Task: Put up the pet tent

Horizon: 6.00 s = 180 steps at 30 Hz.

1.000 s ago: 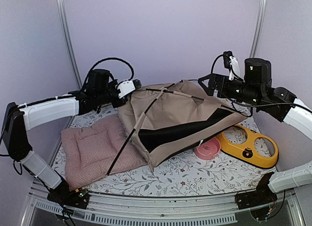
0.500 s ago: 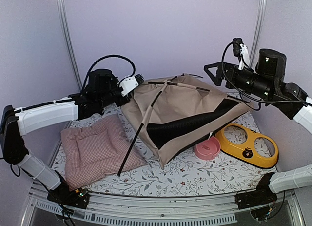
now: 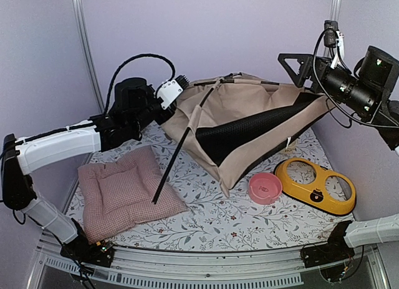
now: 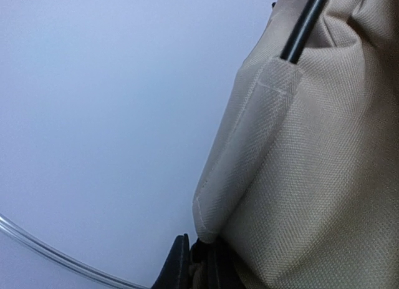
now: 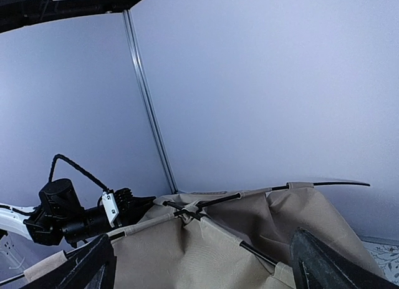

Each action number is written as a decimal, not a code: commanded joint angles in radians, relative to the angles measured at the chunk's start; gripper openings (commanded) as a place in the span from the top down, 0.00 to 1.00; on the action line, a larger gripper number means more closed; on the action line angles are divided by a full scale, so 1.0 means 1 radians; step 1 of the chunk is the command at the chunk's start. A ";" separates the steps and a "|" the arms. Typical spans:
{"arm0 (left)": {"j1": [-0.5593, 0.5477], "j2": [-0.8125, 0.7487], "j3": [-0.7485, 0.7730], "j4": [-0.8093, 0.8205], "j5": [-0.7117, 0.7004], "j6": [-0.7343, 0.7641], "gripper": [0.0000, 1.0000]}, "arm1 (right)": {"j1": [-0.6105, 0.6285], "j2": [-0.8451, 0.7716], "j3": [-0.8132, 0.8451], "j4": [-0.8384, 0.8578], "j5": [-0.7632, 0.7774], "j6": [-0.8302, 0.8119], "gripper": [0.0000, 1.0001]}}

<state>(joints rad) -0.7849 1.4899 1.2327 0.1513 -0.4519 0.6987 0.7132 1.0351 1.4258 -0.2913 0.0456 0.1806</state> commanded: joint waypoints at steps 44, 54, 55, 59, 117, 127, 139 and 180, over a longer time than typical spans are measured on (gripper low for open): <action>-0.215 0.070 0.020 1.226 -0.608 0.650 1.00 | -0.004 -0.282 -0.509 0.365 -0.444 0.098 0.01; -0.212 0.205 0.095 1.314 -0.622 0.742 1.00 | -0.003 -0.229 -0.554 0.417 -0.409 0.231 0.01; -0.210 0.209 0.099 1.297 -0.622 0.729 1.00 | -0.004 -0.223 -0.563 0.417 -0.389 0.245 0.01; -0.202 0.216 0.117 1.222 -0.629 0.675 1.00 | -0.004 -0.206 -0.591 0.415 -0.298 0.311 0.04; -0.188 0.327 0.774 -0.114 -0.434 -0.792 1.00 | -0.170 0.475 0.527 0.046 0.152 -0.256 0.16; -0.129 0.401 0.832 -0.219 -0.423 -0.903 1.00 | -0.170 0.288 0.373 0.143 0.118 -0.293 0.01; -0.048 0.461 0.847 -0.303 -0.413 -0.993 1.00 | -0.170 0.099 0.205 0.240 -0.227 -0.225 0.01; -0.010 0.615 0.886 -0.323 -0.465 -0.906 1.00 | 0.092 0.030 0.103 0.072 -0.729 -0.232 0.03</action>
<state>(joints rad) -0.8101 2.0457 2.1338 -0.0380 -0.8875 -0.2214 0.7025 0.9627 1.5326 -0.0994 -0.6224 -0.0742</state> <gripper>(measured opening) 0.068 0.973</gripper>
